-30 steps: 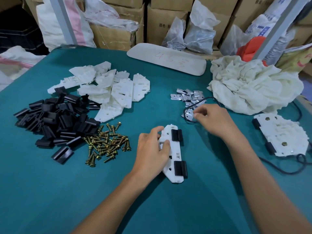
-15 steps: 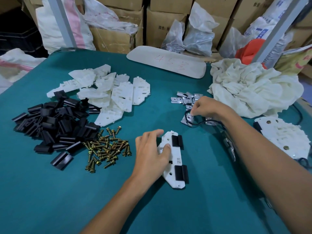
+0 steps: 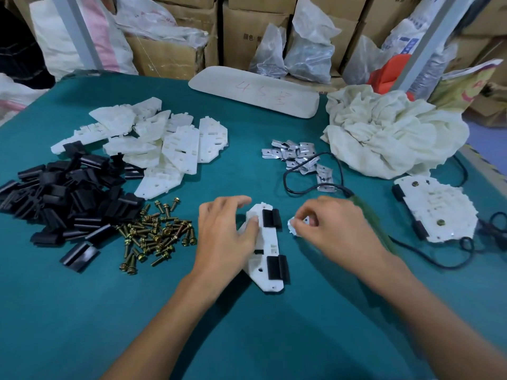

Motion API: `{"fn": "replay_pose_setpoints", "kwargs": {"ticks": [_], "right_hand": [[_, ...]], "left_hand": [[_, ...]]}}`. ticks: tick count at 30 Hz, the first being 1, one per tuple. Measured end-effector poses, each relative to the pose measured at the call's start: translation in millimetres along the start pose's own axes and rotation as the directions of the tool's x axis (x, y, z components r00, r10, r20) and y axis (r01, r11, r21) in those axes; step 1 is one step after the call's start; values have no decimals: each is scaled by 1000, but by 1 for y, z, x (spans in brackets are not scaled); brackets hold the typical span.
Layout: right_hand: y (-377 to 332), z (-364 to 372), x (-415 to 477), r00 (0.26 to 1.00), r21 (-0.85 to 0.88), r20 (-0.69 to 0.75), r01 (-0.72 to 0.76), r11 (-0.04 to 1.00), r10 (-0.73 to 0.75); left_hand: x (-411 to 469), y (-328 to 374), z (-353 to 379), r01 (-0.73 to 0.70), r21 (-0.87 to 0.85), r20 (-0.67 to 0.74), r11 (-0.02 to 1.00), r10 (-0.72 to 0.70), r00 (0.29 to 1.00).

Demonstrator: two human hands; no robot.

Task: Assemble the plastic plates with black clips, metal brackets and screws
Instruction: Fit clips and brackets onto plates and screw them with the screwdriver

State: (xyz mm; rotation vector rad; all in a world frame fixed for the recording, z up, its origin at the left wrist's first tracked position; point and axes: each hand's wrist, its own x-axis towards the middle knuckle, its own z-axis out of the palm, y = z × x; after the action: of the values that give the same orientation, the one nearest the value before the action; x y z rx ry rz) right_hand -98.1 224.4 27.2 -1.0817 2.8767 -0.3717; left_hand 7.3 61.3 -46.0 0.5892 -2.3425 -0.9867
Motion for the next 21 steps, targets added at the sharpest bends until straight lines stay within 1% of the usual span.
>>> {"fn": "replay_pose_setpoints", "kwargs": {"ticks": [1,2,3,5,7,8,10,12,14,16,18,20,21], "right_hand": [[5,-2,1,995,139,-82,-46,989,58],[11,-4,3,974,272,-179,-84,958,137],[16,-4,7,938,386,-266,-109,916,223],[22,1,15,863,540,-365,-109,834,349],[23,12,22,818,629,-403,-77,774,410],[23,19,24,807,667,-402,-65,742,432],[24,33,28,785,736,-393,-45,676,479],[28,43,30,764,789,-383,-22,614,520],[32,48,32,754,802,-385,-11,597,532],[35,52,33,766,812,-371,-7,584,525],[34,56,33,825,835,-283,-39,550,489],[33,61,33,903,827,-152,-107,552,402],[31,63,33,928,808,-92,-143,572,362]], "left_hand": [[0,3,2,-41,18,7,999,41,999],[1,8,4,-87,30,33,996,86,996],[3,14,8,-143,50,80,988,139,987],[9,26,19,-283,152,218,947,247,944],[19,36,31,-382,291,347,877,275,897],[24,40,36,-408,354,384,842,267,884],[30,46,44,-430,435,408,791,253,877],[34,52,48,-421,450,397,788,245,884],[36,56,45,-376,396,381,838,223,897],[36,52,30,-303,284,329,910,204,922],[37,40,4,-204,154,293,967,153,944],[40,26,-25,-112,103,323,988,73,944],[41,18,-38,-79,102,343,992,40,939]]}}
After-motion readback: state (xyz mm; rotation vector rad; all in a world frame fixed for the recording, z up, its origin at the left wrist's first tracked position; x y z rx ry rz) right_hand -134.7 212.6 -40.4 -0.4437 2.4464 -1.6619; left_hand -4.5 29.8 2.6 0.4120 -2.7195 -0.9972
